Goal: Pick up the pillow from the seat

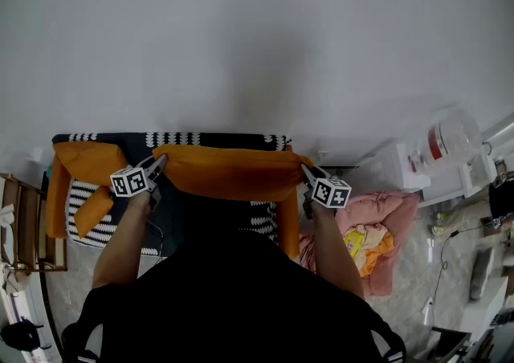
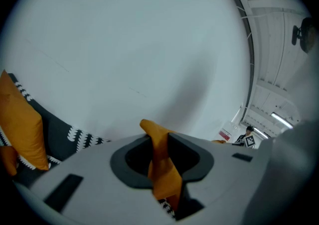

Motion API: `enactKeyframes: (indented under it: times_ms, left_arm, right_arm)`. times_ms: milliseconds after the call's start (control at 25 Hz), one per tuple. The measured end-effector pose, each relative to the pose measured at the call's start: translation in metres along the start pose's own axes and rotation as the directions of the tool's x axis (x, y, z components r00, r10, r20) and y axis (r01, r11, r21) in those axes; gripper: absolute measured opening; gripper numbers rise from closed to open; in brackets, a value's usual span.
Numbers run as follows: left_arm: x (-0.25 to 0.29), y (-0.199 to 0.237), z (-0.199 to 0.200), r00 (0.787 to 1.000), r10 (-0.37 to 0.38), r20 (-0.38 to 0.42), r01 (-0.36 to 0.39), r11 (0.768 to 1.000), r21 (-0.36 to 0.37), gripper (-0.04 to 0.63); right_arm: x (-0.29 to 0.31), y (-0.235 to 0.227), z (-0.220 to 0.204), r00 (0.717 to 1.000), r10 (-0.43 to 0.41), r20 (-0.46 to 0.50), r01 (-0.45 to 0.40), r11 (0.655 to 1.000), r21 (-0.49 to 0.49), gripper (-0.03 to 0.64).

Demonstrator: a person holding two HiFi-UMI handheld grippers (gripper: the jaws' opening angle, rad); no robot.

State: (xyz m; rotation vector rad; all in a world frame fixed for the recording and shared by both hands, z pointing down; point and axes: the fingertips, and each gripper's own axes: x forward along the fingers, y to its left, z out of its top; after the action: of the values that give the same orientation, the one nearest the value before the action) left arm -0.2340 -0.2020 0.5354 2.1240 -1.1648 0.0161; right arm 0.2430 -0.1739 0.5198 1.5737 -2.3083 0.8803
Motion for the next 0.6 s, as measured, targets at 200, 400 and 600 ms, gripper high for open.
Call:
enactKeyframes:
  times_ms: [200,400,600]
  left_arm:
    - [-0.007,-0.006,0.000,1.000,-0.005,0.001,0.005,1.000,0.008,0.094]
    - [-0.007,-0.010,0.000,1.000,-0.007,0.003,0.007,1.000,0.015,0.091]
    - [-0.005,-0.011,0.004,1.000,-0.011,0.007,0.011,1.000,0.026,0.089]
  right_arm:
    - [-0.005,0.003,-0.002,1.000,0.000,0.004,0.000,1.000,-0.002,0.072]
    - [-0.008,0.000,-0.004,1.000,-0.005,0.004,0.005,1.000,0.001,0.072]
    - [-0.010,0.001,-0.001,1.000,-0.010,0.011,0.010,1.000,0.005,0.072]
